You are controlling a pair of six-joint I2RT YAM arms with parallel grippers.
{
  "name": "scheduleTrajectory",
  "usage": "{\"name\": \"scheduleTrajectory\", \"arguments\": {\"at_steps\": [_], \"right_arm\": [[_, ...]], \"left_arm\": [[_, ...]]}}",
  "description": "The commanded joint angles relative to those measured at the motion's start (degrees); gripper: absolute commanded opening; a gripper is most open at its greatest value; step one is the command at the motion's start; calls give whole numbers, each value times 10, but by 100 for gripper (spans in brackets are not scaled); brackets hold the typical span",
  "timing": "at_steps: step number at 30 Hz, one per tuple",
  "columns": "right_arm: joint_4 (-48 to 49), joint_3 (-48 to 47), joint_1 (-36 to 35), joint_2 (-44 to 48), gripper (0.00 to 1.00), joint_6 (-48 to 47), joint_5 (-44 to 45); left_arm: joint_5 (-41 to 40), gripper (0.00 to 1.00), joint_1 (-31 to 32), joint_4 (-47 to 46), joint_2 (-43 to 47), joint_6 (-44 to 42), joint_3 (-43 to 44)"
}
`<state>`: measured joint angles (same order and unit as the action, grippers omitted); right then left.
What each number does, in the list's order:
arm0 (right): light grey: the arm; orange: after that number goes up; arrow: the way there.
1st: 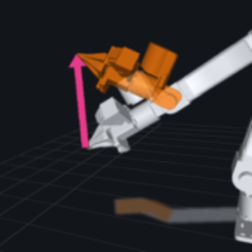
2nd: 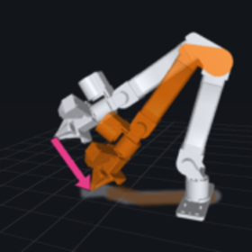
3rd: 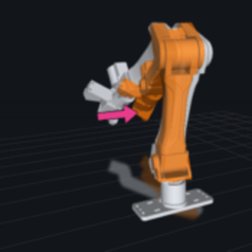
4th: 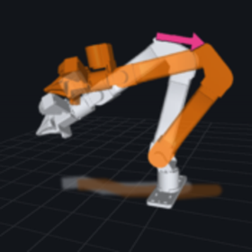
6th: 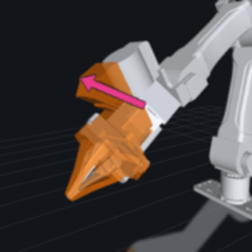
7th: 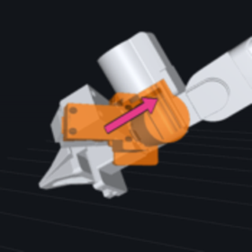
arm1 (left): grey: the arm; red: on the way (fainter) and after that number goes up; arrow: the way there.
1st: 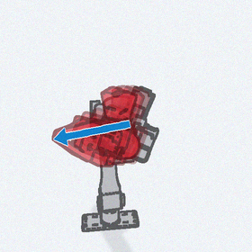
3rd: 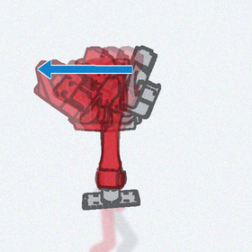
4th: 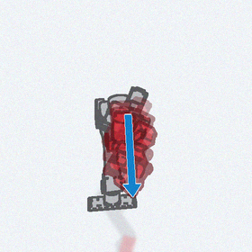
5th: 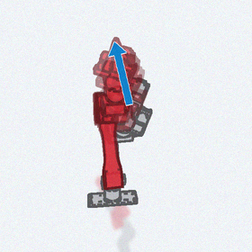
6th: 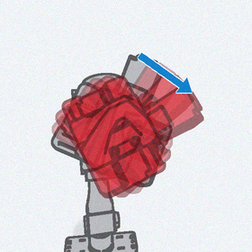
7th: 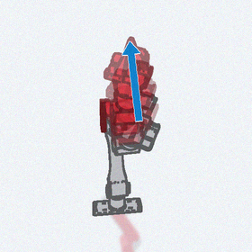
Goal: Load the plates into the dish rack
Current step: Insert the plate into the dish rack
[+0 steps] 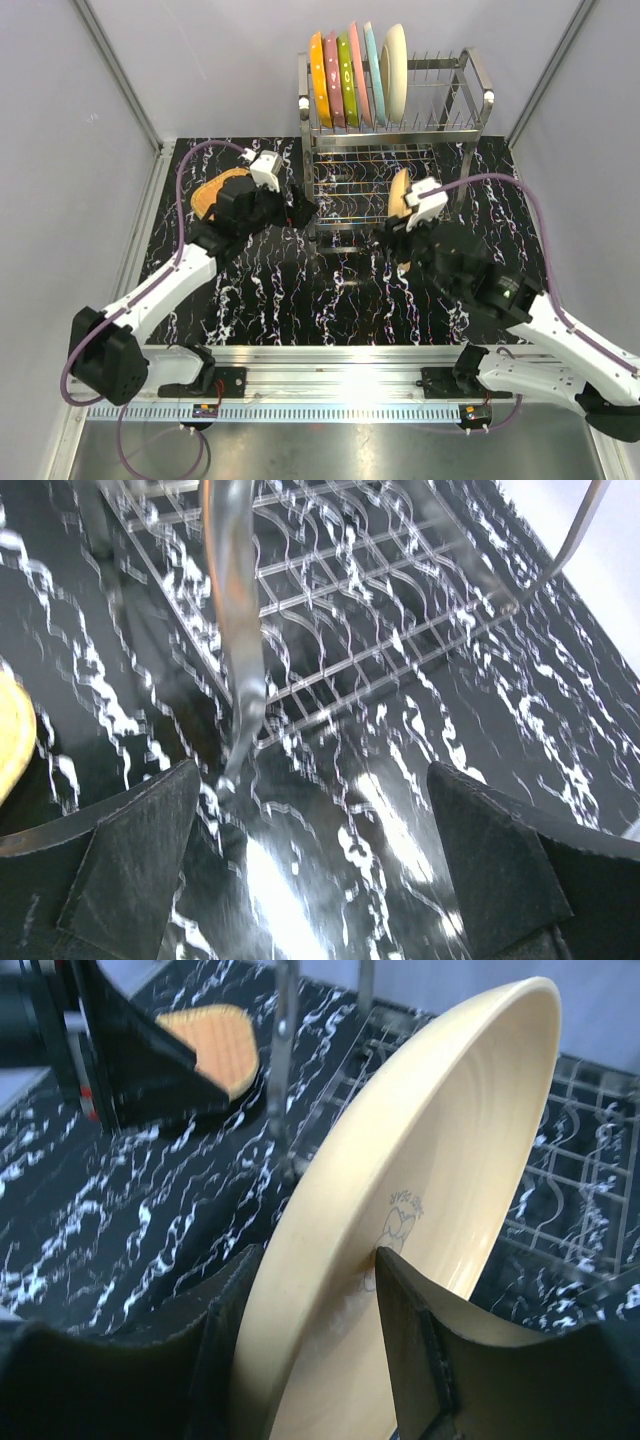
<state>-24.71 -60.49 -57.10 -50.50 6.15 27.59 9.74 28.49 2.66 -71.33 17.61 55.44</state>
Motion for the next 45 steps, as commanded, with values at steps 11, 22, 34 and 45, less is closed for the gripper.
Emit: {"name": "scheduleTrajectory", "arguments": {"at_steps": [11, 22, 34, 45], "right_arm": [[8, -238, 177, -63, 3, -80, -200], [-28, -423, 302, -159, 0, -91, -323], [34, -467, 460, -238, 0, 10, -489], [69, -601, 537, -348, 0, 66, -580]], "left_arm": [[-134, 99, 22, -117, -174, -38, 70], [-205, 99, 9, -86, -263, -75, 128], [-169, 99, -58, -42, -303, -37, 169], [-76, 99, -57, -16, -216, -16, 142]]}}
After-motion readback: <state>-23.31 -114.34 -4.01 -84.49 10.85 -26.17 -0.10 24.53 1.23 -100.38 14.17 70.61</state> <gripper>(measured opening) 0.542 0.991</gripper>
